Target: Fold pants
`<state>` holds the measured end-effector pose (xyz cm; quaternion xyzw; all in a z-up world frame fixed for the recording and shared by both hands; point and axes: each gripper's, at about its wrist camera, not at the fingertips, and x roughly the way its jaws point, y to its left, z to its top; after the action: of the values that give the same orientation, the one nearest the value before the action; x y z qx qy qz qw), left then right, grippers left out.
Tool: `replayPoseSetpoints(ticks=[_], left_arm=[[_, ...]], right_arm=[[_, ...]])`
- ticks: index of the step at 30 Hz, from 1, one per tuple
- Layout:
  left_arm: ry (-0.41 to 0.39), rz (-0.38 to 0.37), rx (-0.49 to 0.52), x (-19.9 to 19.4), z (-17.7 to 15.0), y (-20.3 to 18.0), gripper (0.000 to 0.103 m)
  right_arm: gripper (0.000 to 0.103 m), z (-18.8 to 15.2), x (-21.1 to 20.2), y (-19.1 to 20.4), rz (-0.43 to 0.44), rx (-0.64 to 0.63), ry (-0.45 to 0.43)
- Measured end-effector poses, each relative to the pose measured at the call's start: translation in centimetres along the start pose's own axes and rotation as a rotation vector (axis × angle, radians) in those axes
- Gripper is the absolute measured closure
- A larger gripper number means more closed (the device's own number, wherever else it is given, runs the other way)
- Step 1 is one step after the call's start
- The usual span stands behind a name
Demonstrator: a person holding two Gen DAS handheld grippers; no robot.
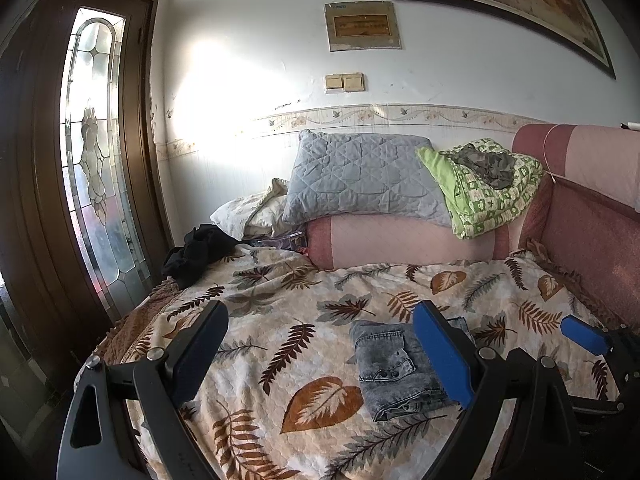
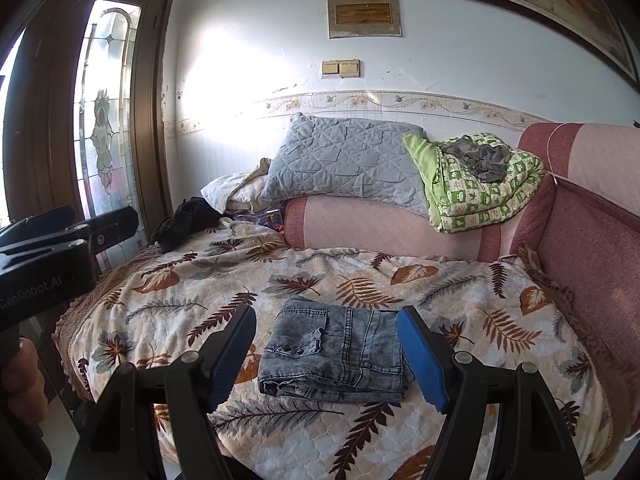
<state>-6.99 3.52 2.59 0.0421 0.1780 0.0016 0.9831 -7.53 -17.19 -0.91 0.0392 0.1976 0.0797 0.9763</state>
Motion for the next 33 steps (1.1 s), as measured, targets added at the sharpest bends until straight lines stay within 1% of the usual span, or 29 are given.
replayPoseSetpoints(ticks=[9, 21, 33], left_arm=[[0.011, -0.019, -0.003, 0.4, -0.5, 0.1, 0.009], [0.011, -0.024, -0.014, 0.6, -0.7, 0.6, 0.009], [-0.001, -0.032, -0.034, 0.9, -0.6, 1.2, 0.009]], right_arm=[[0.027, -0.4, 0.5, 0.7, 0.003, -0.016, 0.016], [0.027, -0.4, 1.0, 1.2, 0.002, -0.023, 0.019], [0.027, 0.0, 1.6, 2.1, 0.005, -0.056, 0.017]])
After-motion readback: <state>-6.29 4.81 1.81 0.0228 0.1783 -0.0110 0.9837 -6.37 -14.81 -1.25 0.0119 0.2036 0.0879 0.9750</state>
